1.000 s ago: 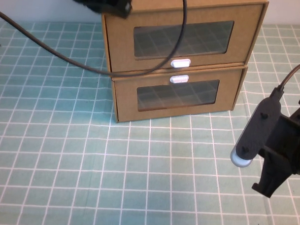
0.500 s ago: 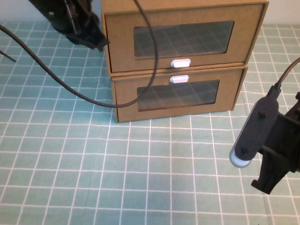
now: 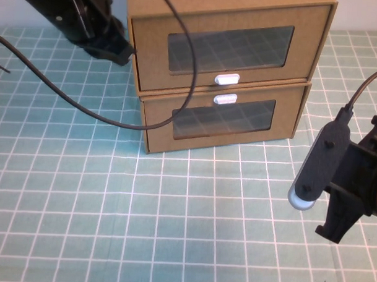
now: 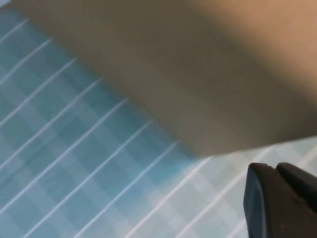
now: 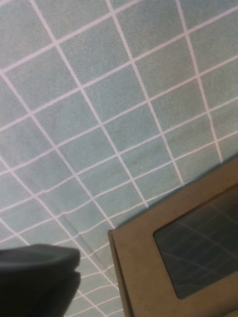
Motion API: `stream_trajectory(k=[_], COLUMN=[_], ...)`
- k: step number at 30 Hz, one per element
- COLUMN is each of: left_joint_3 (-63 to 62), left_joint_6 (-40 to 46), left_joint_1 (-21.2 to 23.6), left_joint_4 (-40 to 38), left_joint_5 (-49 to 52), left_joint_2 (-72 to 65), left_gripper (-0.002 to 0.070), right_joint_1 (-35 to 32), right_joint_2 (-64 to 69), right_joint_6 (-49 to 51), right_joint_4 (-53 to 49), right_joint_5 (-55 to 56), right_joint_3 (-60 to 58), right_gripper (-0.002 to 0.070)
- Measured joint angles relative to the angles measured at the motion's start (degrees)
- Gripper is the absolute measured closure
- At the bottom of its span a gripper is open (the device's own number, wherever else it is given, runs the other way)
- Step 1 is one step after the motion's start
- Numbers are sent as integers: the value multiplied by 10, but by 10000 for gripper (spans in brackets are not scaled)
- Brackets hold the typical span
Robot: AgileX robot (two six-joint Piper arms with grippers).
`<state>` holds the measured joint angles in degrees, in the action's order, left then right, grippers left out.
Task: Open the shoe box
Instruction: 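Pull the top drawer of the cardboard box fully open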
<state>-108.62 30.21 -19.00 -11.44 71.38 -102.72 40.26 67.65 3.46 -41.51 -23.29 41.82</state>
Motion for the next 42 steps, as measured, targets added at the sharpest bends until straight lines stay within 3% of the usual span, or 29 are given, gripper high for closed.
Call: stream_trajectory(k=[4, 8, 21, 27, 33, 37, 42], left_joint_3=[1, 1, 3, 3, 3, 4, 4], left_joint_6=[40, 53, 14, -18, 71, 152, 222], left_joint_1=[0, 0, 7, 61, 85, 85, 84], left_joint_4=[-95, -124, 9, 1, -99, -217, -340], left_joint_5=[1, 2, -80, -93, -26, -5, -80], left_joint_2=[13, 14, -3, -3, -3, 14, 50], left_gripper=[678, 678, 679, 679, 678, 679, 679], right_joint_1=[0, 0, 0, 0, 0, 0, 0], right_joint_2=[0, 0, 0, 0, 0, 0, 21], right_joint_6=[0, 0, 1, 1, 1, 2, 9], right_joint_4=[0, 0, 0, 0, 0, 2, 0], right_joint_5=[0, 0, -1, -1, 19, 59, 147], right_joint_3=[0, 0, 0, 0, 0, 0, 0], right_gripper=[690, 690, 689, 689, 690, 690, 689])
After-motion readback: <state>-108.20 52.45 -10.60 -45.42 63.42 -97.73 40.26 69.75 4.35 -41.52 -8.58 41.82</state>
